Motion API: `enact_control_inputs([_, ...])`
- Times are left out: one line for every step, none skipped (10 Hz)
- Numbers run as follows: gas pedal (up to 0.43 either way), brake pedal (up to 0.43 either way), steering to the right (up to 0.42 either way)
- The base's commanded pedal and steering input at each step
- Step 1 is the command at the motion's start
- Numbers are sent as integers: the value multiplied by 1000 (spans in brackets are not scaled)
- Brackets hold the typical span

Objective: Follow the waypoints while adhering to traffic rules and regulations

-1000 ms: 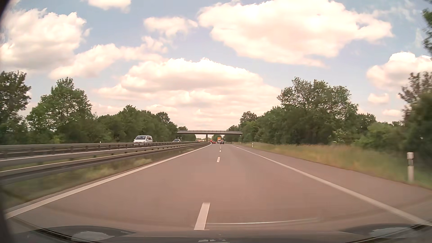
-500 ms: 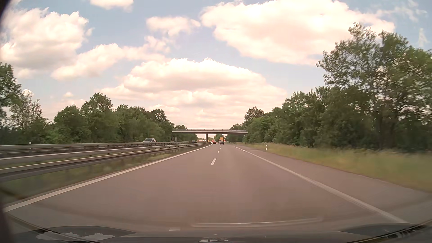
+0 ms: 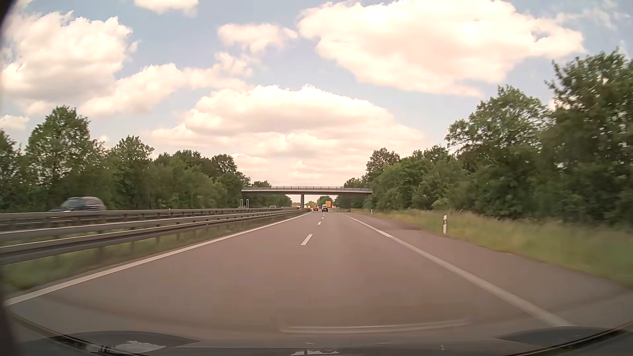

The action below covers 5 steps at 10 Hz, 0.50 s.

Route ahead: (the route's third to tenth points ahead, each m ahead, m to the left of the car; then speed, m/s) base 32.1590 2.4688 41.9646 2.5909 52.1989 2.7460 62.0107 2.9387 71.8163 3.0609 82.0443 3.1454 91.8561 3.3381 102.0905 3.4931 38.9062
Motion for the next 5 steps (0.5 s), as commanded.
enact_control_inputs([177,12,-4])
enact_control_inputs([209,6,-4])
enact_control_inputs([209,12,-4])
enact_control_inputs([228,12,-3])
enact_control_inputs([240,12,-3])
